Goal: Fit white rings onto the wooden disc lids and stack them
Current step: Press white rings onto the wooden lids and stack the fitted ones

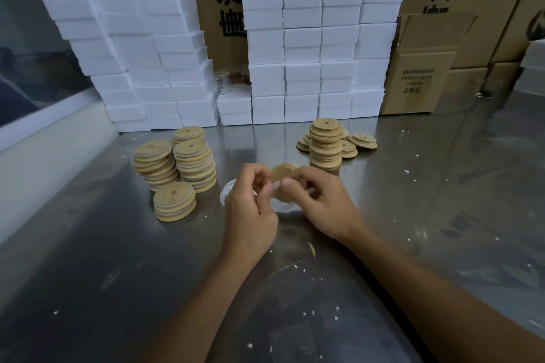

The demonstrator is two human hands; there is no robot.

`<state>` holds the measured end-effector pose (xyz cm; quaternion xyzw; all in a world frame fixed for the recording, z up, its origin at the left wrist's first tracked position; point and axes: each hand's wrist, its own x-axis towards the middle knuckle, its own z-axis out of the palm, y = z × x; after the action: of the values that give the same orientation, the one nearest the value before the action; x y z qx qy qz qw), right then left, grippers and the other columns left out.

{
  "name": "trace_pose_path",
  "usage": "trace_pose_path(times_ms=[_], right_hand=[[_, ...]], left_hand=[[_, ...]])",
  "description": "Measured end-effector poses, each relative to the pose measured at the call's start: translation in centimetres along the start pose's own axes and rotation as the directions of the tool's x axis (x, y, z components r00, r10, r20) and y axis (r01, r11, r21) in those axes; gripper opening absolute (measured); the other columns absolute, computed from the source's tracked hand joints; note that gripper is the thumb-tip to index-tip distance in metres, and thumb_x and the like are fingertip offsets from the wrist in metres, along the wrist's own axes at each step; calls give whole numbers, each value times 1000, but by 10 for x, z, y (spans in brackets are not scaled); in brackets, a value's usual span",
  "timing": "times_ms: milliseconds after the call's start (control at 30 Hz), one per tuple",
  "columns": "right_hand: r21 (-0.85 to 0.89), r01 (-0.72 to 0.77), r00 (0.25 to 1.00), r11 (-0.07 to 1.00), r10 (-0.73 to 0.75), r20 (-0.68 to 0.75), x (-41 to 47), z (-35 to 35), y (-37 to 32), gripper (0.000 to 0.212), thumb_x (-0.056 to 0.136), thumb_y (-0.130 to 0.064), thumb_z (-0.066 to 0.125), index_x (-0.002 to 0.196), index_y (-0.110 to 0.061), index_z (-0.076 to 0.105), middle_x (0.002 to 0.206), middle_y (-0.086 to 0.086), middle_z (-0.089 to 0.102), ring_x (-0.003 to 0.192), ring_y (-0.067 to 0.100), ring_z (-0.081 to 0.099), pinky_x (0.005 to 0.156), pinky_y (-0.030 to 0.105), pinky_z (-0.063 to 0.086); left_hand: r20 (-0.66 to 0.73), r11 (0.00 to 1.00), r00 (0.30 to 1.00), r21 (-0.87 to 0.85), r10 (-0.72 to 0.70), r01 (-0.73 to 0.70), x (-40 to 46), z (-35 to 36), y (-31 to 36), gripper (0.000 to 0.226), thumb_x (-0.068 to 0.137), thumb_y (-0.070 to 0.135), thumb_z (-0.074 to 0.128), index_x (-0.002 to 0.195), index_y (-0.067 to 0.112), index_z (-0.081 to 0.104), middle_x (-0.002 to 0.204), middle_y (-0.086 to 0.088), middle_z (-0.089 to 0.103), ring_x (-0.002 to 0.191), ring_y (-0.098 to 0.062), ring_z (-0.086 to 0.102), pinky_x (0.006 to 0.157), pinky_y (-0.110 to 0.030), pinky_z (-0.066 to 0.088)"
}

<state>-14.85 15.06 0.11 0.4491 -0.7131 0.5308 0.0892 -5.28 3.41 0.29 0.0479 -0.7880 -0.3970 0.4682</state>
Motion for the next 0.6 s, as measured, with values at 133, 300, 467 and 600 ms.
trace_pose_path(times_ms=[133, 300, 467, 600], right_hand=[[-18, 40, 999, 999, -40, 24, -2, 8, -4, 14, 99, -20, 59, 87, -26, 61, 72, -20, 57, 70, 4, 55, 64, 12, 39], [-7, 30, 1000, 1000, -30, 6, -2, 7, -8, 21, 104, -24, 52, 85, -33, 54, 71, -12, 57, 65, 7, 52, 59, 21, 40], [-1, 19, 999, 1000, -19, 37, -2, 6, -5, 21, 104, -26, 49, 95, -13, 62, 78, 3, 62, 71, 18, 57, 63, 33, 46], [-1, -12, 999, 1000, 12, 35, -3, 8, -5, 21, 103, -28, 52, 94, -12, 62, 78, -6, 62, 70, 12, 56, 62, 24, 44]], left_hand=[[-18, 999, 999, -16, -47, 47, 1, 0, -3, 15, 88, 11, 53, 95, 25, 52, 83, 12, 57, 82, -8, 56, 73, -17, 43], [72, 951, 952, -62, -297, 302, 1, 2, -6, 18, 89, 17, 68, 103, 22, 59, 103, 4, 64, 93, -6, 63, 79, -25, 54], [231, 692, 793, -391, -564, 607, 3, 0, -4, 17, 89, 10, 68, 105, 16, 67, 109, -9, 69, 94, -28, 71, 68, -45, 61], [134, 715, 814, -413, -565, 565, 2, 0, -5, 8, 89, 8, 69, 87, 16, 70, 102, -6, 72, 94, -27, 71, 66, -49, 61]])
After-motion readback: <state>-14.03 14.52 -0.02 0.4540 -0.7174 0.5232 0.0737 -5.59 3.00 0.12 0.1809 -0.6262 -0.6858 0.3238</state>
